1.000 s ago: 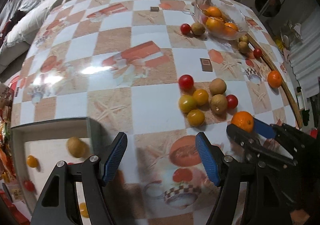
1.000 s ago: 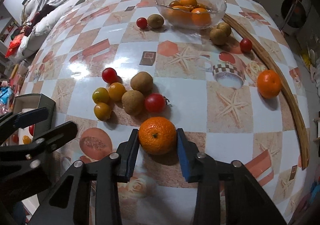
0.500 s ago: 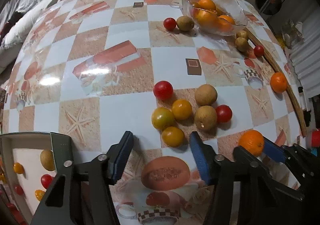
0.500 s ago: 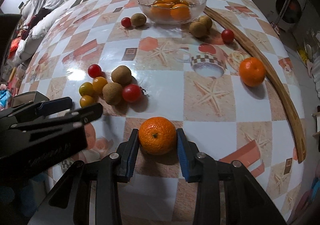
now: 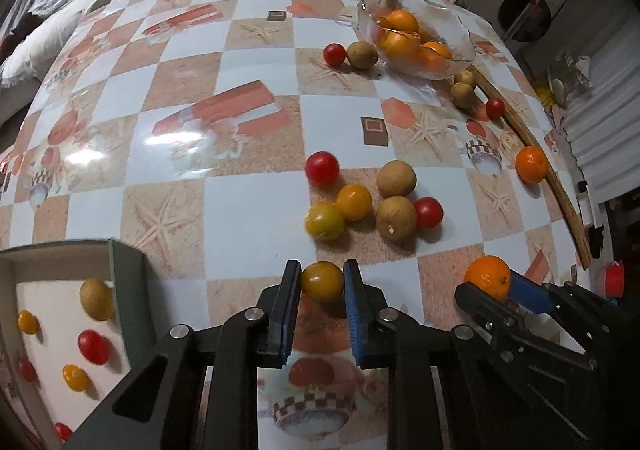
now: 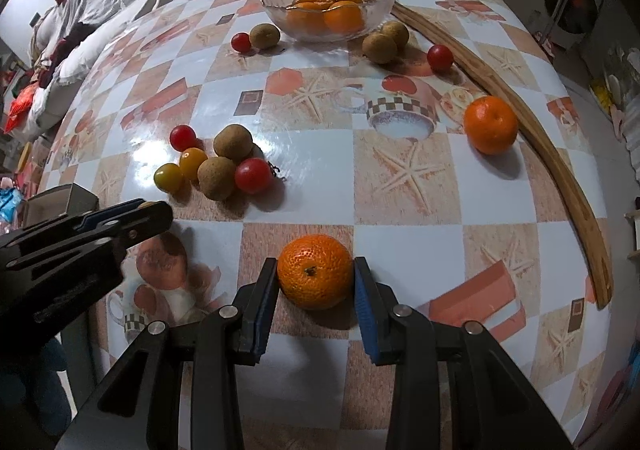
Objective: Organize fruits
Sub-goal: 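Grasp a yellow cherry tomato with the left tool while the right tool grasps a mandarin orange, then carry the yellow tomato and mandarin into the white tray and open both tools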
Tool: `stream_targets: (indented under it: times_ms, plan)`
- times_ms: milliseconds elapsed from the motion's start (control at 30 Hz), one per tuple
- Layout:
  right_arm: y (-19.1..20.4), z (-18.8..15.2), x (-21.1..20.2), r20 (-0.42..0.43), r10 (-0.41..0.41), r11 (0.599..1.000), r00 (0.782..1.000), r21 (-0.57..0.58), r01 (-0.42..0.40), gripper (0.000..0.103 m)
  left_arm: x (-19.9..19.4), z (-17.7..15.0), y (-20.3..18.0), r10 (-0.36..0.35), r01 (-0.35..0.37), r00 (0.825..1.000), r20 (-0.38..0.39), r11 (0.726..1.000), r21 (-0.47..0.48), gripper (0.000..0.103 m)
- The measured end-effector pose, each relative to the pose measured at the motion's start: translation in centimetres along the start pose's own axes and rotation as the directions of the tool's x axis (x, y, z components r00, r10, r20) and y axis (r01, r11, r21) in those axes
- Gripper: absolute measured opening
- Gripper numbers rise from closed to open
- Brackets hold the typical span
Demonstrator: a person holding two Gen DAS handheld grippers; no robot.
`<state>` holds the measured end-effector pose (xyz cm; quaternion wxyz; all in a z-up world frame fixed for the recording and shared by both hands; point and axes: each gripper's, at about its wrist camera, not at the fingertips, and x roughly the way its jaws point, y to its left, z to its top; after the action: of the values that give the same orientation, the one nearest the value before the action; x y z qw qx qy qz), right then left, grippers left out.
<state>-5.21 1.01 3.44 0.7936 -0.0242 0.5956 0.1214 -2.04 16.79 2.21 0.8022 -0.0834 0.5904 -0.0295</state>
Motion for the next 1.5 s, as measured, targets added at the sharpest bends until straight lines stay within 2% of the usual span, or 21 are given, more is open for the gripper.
stream_targets:
  times_ms: [367, 933, 1133, 1267, 1500]
  plan:
    - [1.4, -0.7, -1.3, -0.014, 0.016, 1.0, 1.0, -0.002, -0.016, 0.04, -2.6, -1.7, 1.1, 0.02, -0.02, 1.0, 0.004, 1.0, 0.01, 0.023]
    - [5.5, -1.0, -3.2, -0.016, 0.04, 0.997, 0.999, -0.064, -0.041, 0.04, -6.8, -3.2, 4.5, 0.017, -0.015, 0.998, 0.054, 0.999, -0.038, 0.023]
    - [8.2, -0.6, -3.9, -0.012, 0.072, 0.992, 0.997, -0.101, -0.072, 0.04, -9.0, -4.3, 7.0, 0.025, -0.018, 0.996, 0.087, 0.996, -0.085, 0.023]
    - [10.7, -0.5, -4.3, -0.013, 0.099, 0.986, 0.995, -0.134, -0.1, 0.04, -10.6, -5.7, 9.4, 0.059, -0.047, 0.992, 0.108, 0.993, -0.112, 0.023]
    - [15.0, -0.8, -4.4, -0.03, 0.149, 0.97, 0.988, -0.189, -0.152, 0.04, -11.9, -8.7, 14.2, 0.126, -0.109, 0.988, 0.088, 0.978, -0.18, 0.023]
